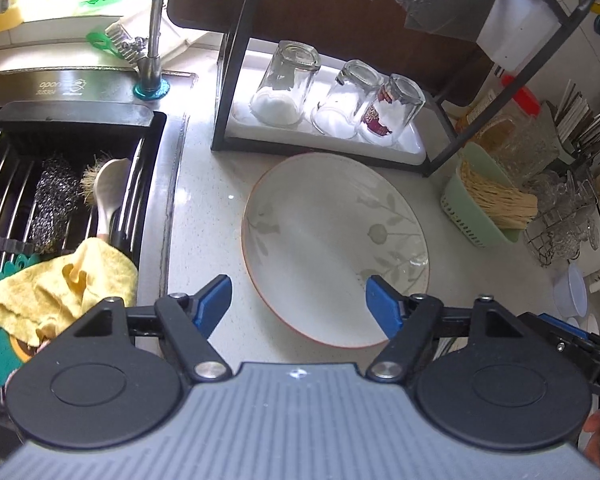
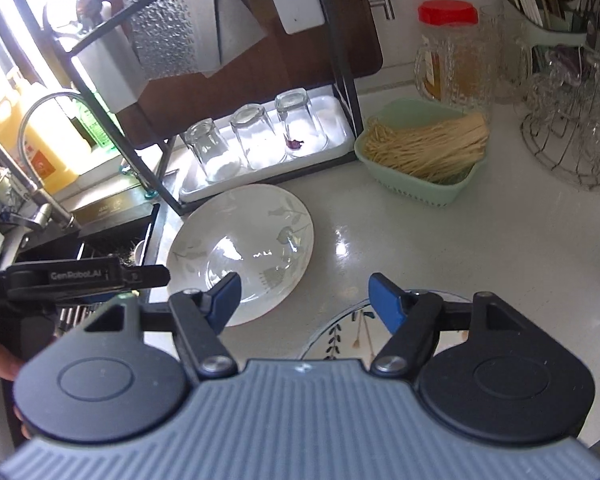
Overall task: Organize plates and bowls
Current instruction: 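Move the left gripper to the rim of the white leaf-print plate, then close the left gripper on the leaf-print plate rim and lift it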
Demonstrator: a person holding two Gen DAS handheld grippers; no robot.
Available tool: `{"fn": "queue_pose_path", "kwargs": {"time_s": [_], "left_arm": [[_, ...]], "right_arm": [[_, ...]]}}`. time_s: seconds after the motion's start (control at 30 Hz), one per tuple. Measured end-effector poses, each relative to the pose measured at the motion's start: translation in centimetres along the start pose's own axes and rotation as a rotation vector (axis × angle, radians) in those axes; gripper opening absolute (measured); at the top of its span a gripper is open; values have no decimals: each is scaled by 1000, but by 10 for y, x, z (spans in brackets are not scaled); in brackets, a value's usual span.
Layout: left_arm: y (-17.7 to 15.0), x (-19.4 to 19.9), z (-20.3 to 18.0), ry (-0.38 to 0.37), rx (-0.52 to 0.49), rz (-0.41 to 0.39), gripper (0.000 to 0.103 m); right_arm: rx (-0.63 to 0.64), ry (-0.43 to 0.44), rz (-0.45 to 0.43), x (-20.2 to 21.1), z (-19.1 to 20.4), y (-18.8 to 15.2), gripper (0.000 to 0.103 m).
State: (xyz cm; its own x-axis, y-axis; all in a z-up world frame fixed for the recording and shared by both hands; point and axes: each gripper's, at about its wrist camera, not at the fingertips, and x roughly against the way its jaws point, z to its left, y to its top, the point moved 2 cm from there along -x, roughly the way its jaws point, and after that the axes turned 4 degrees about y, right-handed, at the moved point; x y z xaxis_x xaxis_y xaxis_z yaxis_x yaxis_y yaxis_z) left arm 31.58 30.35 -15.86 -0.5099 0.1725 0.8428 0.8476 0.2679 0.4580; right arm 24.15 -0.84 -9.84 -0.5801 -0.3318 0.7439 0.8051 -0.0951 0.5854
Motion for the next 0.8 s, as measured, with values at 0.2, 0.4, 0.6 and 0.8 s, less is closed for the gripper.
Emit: {"fn": "queue_pose_path", "kwargs": {"time_s": [0.2,0.4,0.6,0.8], "left_arm": [[17,-20,8,-37,-3,10,78],[33,-38,9,-39,-77,12,77],[57,-56,23,-70,-66,25,61],[68,-70,40,-89,-69,53,47]], "right_arm": [[-51,3,23,-26,-4,15,72],[-109,9,54,-56,-10,29,53],[-227,14,75,-78,-21,35,37],[-259,-12,113,-98,-23,33,27]]}}
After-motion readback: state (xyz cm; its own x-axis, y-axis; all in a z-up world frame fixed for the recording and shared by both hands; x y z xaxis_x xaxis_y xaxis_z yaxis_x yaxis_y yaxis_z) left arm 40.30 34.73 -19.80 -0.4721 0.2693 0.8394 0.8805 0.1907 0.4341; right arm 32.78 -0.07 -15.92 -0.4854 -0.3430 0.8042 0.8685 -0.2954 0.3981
